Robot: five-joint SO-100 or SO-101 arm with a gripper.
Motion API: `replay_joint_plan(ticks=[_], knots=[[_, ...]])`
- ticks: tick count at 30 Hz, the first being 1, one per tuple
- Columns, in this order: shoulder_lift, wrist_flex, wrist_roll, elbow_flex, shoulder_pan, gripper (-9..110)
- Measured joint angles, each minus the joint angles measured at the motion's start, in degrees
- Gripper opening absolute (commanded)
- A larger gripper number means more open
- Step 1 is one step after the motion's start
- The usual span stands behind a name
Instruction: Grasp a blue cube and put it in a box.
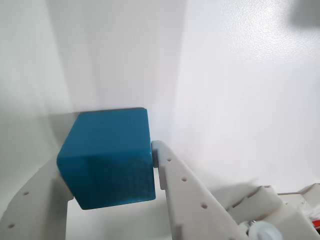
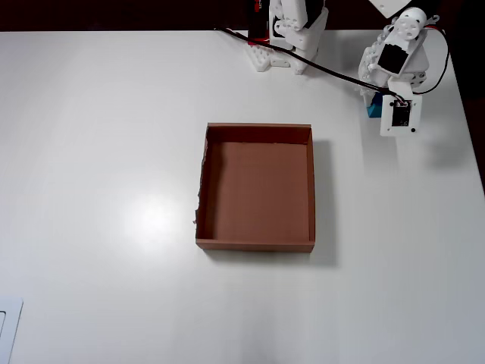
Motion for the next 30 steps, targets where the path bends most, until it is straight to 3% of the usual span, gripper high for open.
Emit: replay_joint_plan(ticks=[21, 30], knots=[[8.3, 13.9, 0.7, -12.8, 9.4, 14], [10.3, 20.4, 0.7, -22.4, 20.2, 15]])
